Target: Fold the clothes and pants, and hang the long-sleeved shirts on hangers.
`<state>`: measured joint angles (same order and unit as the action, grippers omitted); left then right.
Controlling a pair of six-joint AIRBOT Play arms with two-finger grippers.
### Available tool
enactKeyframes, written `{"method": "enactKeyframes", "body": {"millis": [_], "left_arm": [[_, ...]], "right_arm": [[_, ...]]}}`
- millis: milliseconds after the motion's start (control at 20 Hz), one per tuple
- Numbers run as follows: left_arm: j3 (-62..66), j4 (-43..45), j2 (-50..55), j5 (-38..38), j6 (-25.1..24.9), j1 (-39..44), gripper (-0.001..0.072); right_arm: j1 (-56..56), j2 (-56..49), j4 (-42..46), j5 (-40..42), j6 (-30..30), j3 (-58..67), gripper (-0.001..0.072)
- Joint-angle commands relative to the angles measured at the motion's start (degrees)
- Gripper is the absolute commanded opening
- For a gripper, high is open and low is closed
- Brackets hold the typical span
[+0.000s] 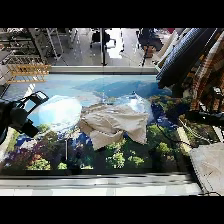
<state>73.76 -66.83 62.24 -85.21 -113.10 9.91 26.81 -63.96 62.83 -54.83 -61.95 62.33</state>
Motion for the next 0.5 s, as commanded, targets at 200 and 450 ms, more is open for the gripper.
{"method": "enactKeyframes", "body": {"millis": [200,450], "left_arm": [[0.0,-0.1,0.0,0.0,0.0,0.0,0.0016],[0.0,-5.4,0.7,0.5,0.0,0.0,0.0016]], "right_arm": [[-0.1,0.0,0.0,0.0,0.0,0.1,0.0013],[-0.1,0.0,0.0,0.0,0.0,0.1,0.0013]]}}
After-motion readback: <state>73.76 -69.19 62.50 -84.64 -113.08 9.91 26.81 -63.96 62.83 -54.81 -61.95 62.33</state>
